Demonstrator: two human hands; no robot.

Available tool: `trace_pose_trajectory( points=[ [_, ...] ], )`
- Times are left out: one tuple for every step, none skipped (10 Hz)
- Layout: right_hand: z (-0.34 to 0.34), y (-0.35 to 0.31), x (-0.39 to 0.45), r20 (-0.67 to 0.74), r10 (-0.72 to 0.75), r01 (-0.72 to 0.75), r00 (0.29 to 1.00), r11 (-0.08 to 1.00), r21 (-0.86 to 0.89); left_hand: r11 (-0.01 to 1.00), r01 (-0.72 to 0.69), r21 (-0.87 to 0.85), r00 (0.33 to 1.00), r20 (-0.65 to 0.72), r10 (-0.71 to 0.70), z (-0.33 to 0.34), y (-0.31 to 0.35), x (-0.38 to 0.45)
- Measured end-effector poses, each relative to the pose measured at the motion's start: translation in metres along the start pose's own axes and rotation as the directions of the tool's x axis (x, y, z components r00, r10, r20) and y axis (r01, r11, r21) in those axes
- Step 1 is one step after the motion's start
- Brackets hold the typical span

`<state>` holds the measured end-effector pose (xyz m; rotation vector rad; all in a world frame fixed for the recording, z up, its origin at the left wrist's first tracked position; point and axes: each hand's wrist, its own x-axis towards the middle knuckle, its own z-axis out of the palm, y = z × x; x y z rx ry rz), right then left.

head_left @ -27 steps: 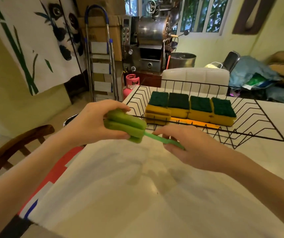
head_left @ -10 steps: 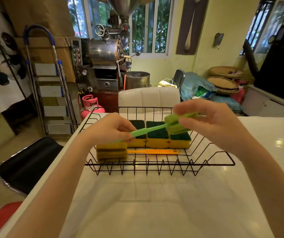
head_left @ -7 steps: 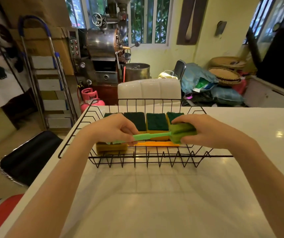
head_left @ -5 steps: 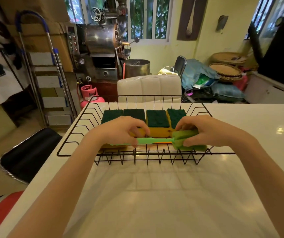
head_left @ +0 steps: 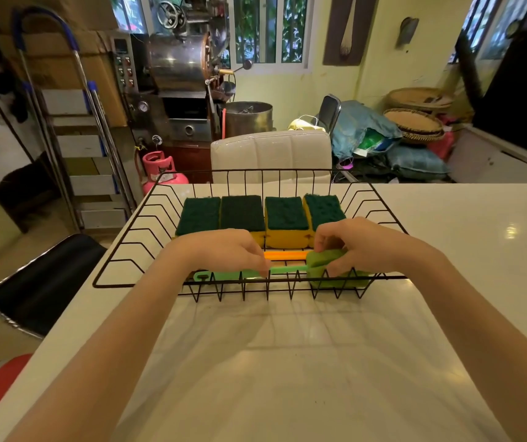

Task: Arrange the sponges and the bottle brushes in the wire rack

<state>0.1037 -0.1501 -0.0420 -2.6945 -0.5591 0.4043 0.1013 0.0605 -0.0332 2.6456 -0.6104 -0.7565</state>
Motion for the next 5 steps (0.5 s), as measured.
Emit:
trace_pose_trajectory(
  points=[
    [-0.001, 0.002, 0.000, 0.027, 0.010, -0.010, 1.000, 1.000, 0.000, 1.000, 0.028, -0.011, 0.999, 0.024, -0.027, 0.000, 0.000, -0.001],
    [-0.002, 0.001, -0.004, 0.032, 0.016, -0.017, 0.999, 0.999, 0.034, 0.999, 0.049, 0.019, 0.997, 0.055, -0.050, 0.001, 0.003, -0.002],
    [-0.004, 0.001, -0.006, 0.013, 0.028, -0.028, 1.000, 0.999, 0.047, 0.998, 0.064, 0.026, 0.996, 0.068, -0.066, 0.001, 0.003, -0.002],
    [-0.011, -0.004, -0.012, -0.035, 0.048, -0.046, 0.998, 0.998, 0.053, 0.998, 0.054, 0.019, 0.996, 0.065, -0.055, 0.000, 0.005, -0.006],
    [-0.027, -0.015, -0.032, -0.257, -0.004, 0.017, 0.966, 0.999, 0.050, 0.999, 0.012, -0.046, 1.000, 0.009, -0.011, -0.004, 0.005, -0.012]
  ],
)
